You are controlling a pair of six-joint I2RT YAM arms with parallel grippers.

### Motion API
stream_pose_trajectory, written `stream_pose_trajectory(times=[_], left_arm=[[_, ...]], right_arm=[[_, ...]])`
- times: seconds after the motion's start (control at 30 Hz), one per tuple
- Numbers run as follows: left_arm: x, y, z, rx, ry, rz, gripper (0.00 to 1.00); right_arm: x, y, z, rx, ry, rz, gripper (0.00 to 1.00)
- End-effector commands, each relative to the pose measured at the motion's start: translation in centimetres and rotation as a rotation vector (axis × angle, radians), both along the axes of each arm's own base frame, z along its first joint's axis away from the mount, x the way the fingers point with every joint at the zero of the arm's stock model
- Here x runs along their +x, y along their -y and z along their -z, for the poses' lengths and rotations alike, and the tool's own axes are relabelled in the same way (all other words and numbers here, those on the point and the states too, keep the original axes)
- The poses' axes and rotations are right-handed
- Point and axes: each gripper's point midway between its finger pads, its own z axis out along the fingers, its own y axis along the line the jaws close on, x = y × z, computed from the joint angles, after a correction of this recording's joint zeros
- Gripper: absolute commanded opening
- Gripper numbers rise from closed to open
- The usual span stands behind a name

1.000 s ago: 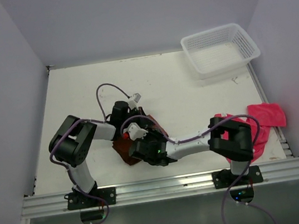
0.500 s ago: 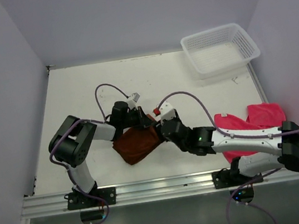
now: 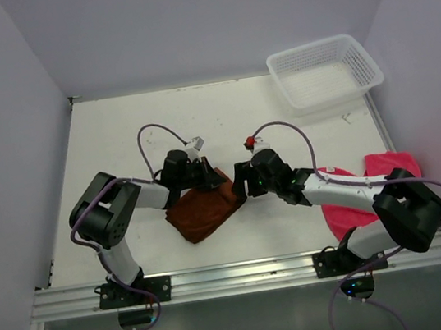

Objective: Roll the towels
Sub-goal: Roll the towel

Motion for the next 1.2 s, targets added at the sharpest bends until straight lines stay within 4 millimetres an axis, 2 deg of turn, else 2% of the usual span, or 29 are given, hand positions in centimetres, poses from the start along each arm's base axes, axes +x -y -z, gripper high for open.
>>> stream_pose_trajectory(times=[0.0, 0.13, 0.33, 0.43, 0.6, 0.63, 0.67, 0.8, 0.97, 1.17], left_arm=[[-0.5, -2.2, 2.1, 0.104, -0.024, -0.051, 0.00], [-0.5, -2.2, 2.0, 0.106, -0.016, -0.048, 0.00], [-0.4, -2.0, 1.9, 0.101, -0.018, -0.044, 0.00], [-0.3, -2.0, 1.6, 0.099, -0.010, -0.042, 0.00], [0.3, -2.1, 1.2, 0.131, 0.007, -0.034, 0.00], [1.3, -2.0, 0.6, 0.137, 0.027, -0.040, 0.00], [1.5, -2.4, 0.7, 0.157, 0.021, -0.039, 0.00], [4.0, -3.0, -1.8, 0.141, 0.070, -0.074, 0.00], [6.2, -4.5, -2.8, 0.154, 0.076, -0.132, 0.00], [6.9, -5.9, -0.9, 0.140, -0.032, -0.166, 0.00]], right_arm=[[-0.1, -2.2, 0.1, 0.111, -0.035, -0.046, 0.70], [-0.1, -2.5, 2.1, 0.104, -0.070, -0.057, 0.70], [-0.5, -2.5, 3.9, 0.103, -0.099, -0.075, 0.66], [-0.8, -2.2, 4.8, 0.097, -0.112, -0.076, 0.60], [-1.3, -1.7, 5.8, 0.086, -0.101, -0.097, 0.40], [-1.3, -1.7, 5.7, 0.087, -0.089, -0.106, 0.37], [-1.5, -1.4, 5.9, 0.083, -0.087, -0.107, 0.28], [-1.5, -0.8, 5.8, 0.036, -0.048, -0.126, 0.09], [-1.5, -0.4, 5.4, 0.005, -0.013, -0.134, 0.02], [-1.3, 0.0, 5.2, -0.019, 0.012, -0.122, 0.00]])
